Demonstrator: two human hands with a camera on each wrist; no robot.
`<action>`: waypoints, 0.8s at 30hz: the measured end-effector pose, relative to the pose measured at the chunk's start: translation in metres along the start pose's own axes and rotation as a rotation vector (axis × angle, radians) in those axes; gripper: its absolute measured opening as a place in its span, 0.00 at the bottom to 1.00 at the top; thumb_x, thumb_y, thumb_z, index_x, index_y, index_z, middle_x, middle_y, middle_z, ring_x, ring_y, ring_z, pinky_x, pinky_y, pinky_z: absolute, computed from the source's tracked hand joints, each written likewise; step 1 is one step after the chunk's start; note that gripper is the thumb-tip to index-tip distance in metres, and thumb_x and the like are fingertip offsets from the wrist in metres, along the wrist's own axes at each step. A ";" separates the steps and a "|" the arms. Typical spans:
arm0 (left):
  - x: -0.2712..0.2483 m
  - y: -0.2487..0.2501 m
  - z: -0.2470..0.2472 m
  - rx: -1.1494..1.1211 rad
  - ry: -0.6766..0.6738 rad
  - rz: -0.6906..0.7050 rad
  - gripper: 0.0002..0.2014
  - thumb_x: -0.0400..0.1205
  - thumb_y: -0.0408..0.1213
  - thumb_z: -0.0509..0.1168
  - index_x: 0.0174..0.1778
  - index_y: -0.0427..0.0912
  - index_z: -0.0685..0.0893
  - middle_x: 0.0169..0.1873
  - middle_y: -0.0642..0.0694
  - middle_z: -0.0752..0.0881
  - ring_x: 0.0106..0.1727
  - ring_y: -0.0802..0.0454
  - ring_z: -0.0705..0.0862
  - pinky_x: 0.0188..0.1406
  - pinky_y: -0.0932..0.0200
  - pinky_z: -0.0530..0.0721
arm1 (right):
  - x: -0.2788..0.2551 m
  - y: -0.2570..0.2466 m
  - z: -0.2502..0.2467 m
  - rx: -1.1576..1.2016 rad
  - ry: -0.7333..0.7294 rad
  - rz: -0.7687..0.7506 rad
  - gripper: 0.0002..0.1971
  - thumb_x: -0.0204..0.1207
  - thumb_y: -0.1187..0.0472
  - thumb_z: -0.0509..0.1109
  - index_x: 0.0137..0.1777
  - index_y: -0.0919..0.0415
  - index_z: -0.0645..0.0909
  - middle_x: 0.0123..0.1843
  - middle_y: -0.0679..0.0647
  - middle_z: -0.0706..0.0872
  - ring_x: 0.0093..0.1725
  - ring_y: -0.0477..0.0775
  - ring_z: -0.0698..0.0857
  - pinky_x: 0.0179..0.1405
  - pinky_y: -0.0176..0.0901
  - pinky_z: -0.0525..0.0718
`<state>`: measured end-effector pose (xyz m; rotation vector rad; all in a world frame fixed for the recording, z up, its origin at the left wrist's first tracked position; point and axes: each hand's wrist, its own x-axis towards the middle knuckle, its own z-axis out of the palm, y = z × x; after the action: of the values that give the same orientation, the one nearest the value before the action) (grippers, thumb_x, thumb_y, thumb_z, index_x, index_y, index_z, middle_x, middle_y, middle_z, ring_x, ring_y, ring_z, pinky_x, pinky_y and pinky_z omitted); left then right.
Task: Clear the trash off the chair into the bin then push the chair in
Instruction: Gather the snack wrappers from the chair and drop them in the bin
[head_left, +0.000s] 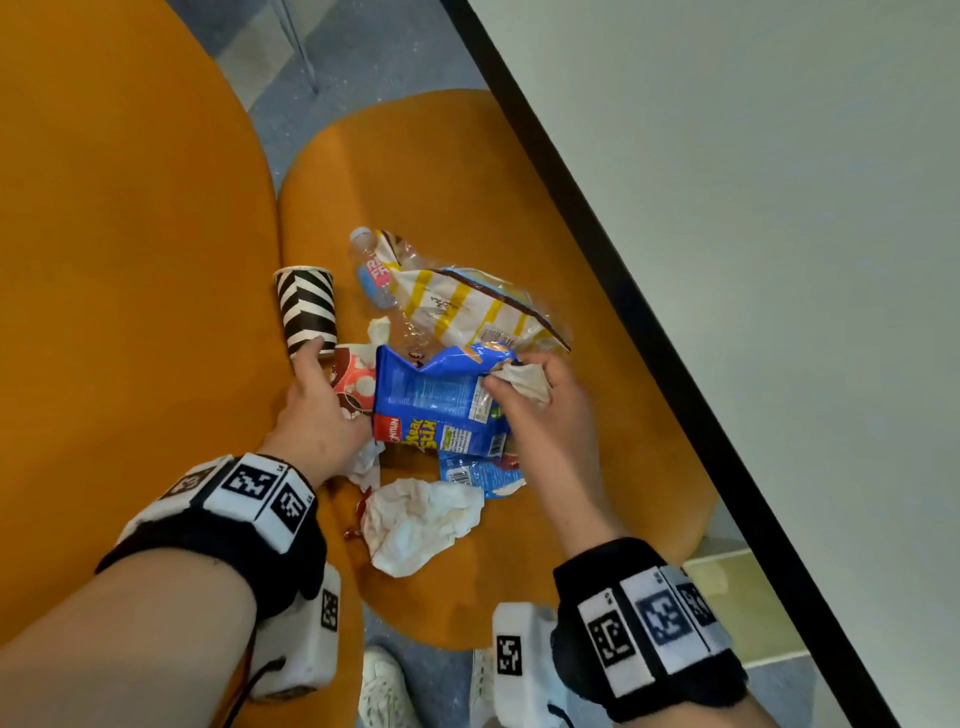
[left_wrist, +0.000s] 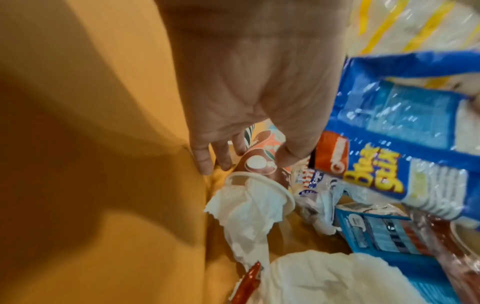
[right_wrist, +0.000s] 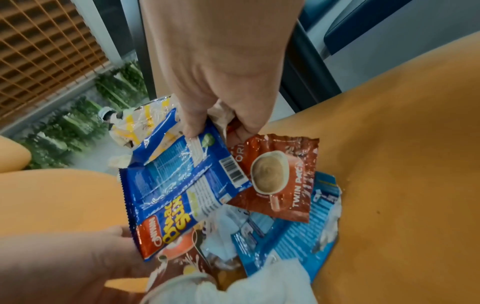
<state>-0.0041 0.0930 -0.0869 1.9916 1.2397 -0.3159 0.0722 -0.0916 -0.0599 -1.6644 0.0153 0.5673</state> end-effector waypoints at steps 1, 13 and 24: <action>0.002 0.001 0.001 0.017 0.009 0.016 0.49 0.70 0.37 0.74 0.75 0.66 0.45 0.76 0.40 0.70 0.73 0.37 0.75 0.72 0.35 0.74 | -0.002 -0.002 -0.003 0.014 0.019 -0.019 0.07 0.76 0.59 0.73 0.46 0.46 0.78 0.44 0.41 0.88 0.38 0.32 0.88 0.27 0.28 0.84; 0.003 0.014 0.006 0.245 0.074 0.035 0.41 0.70 0.43 0.73 0.73 0.58 0.54 0.70 0.38 0.76 0.67 0.32 0.78 0.69 0.36 0.74 | -0.007 -0.004 -0.023 -0.021 0.079 -0.001 0.09 0.76 0.56 0.72 0.40 0.41 0.77 0.39 0.38 0.87 0.38 0.32 0.88 0.38 0.41 0.88; -0.022 0.014 -0.035 0.216 0.087 0.065 0.31 0.70 0.40 0.74 0.67 0.44 0.68 0.58 0.34 0.84 0.64 0.28 0.80 0.67 0.34 0.76 | -0.076 -0.009 -0.025 0.092 -0.123 -0.207 0.16 0.76 0.71 0.70 0.41 0.45 0.80 0.43 0.35 0.88 0.45 0.34 0.87 0.37 0.33 0.84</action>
<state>-0.0098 0.0995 -0.0441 2.2461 1.2347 -0.3465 0.0171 -0.1369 -0.0215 -1.5171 -0.2155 0.5026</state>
